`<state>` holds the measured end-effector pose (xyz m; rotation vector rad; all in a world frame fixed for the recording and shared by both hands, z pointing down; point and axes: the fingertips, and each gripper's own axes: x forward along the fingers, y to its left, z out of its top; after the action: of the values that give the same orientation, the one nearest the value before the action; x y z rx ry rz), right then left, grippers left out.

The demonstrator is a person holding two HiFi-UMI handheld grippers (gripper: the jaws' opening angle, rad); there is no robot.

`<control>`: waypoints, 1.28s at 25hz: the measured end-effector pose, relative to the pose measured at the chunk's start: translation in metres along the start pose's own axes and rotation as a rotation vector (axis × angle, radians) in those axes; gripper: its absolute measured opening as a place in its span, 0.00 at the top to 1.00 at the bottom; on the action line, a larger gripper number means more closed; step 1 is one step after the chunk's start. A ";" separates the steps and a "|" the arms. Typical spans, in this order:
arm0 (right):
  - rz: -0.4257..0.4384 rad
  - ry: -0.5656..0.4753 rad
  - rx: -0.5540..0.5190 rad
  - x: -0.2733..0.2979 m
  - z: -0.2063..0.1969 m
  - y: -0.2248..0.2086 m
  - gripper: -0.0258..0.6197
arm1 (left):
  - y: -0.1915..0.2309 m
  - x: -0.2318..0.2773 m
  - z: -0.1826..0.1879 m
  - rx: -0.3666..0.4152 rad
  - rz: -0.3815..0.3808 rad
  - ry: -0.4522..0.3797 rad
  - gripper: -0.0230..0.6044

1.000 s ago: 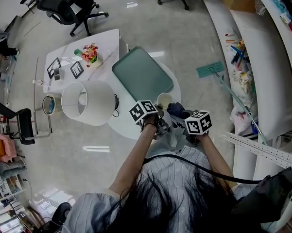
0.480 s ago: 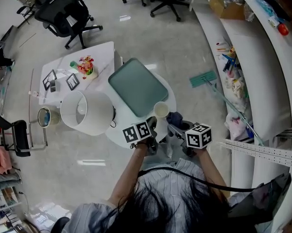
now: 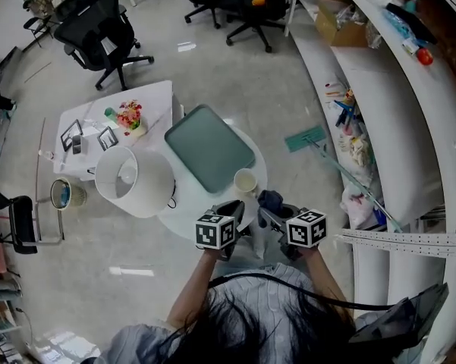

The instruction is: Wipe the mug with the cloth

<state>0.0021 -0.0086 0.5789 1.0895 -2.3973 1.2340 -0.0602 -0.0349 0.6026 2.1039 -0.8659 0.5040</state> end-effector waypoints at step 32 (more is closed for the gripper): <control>0.173 0.037 -0.164 -0.126 -0.067 0.019 0.84 | -0.136 -0.046 -0.064 0.061 0.209 -0.226 0.89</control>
<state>0.0676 0.1147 0.5451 0.8200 -2.5564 1.0736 0.0027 0.0970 0.5435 2.1661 -1.2230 0.4090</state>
